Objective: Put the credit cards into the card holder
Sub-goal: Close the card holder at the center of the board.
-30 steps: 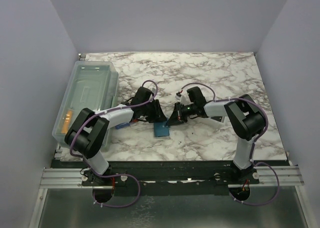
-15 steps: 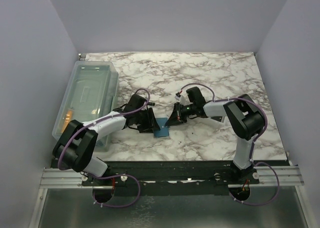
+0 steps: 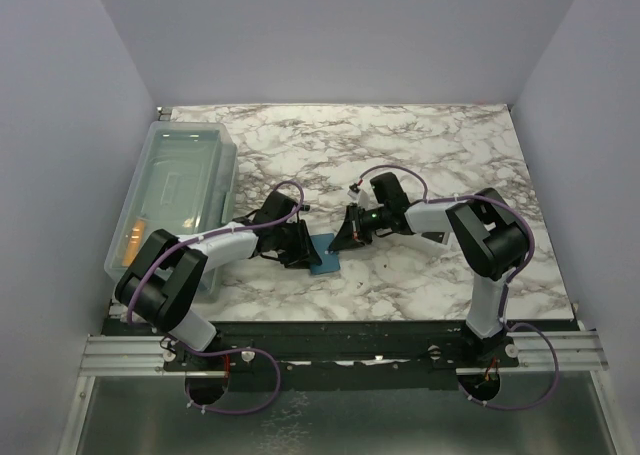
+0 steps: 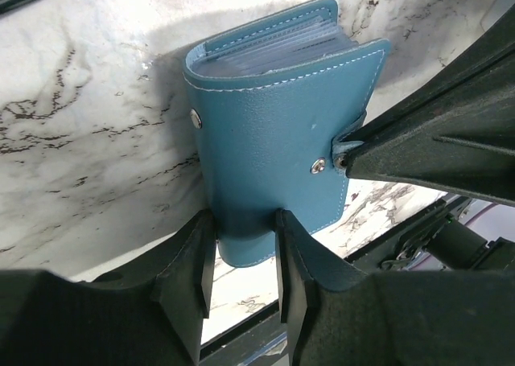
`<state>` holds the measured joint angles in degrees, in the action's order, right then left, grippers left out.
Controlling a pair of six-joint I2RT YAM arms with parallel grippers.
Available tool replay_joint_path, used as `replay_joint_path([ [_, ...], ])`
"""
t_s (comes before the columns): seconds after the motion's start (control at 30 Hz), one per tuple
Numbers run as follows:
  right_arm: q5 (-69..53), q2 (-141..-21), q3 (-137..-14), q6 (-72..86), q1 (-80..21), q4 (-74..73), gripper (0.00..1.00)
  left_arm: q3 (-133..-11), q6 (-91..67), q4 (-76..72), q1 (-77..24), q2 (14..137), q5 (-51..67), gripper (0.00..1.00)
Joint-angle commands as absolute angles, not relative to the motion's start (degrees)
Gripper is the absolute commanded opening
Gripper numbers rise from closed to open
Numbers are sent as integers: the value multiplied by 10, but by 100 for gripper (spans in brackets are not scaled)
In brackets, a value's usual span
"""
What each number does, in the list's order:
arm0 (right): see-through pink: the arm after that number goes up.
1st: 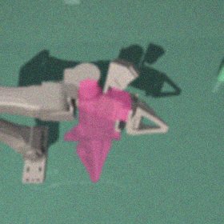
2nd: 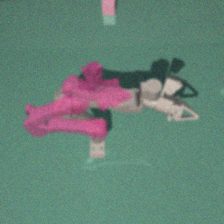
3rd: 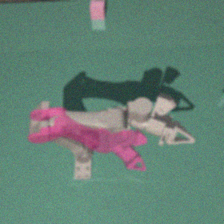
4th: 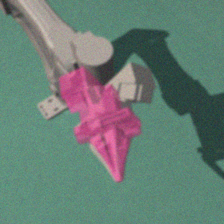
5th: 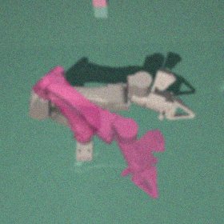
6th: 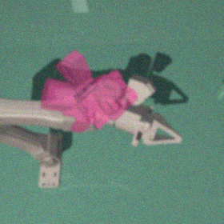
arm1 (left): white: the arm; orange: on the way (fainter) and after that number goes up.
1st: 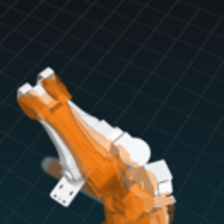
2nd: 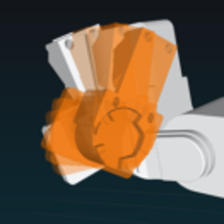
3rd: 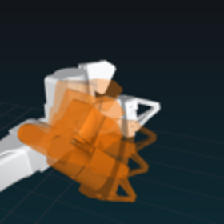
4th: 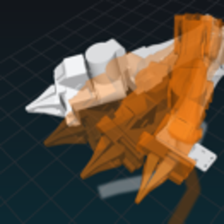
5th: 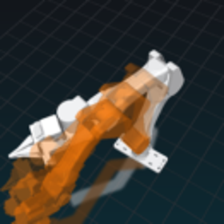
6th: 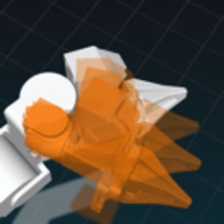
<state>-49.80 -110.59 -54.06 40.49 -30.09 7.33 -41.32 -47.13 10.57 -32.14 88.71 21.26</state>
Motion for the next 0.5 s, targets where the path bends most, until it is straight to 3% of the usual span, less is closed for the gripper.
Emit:
replay_joint_path([
  [0.0,-462,-1115,-549,392,-317,44,0,-397,-474,73,-334,896,173,31],
  [0.47,-338,-1123,-594,328,-360,-67,0,-406,-481,72,-337,888,174,26],
])
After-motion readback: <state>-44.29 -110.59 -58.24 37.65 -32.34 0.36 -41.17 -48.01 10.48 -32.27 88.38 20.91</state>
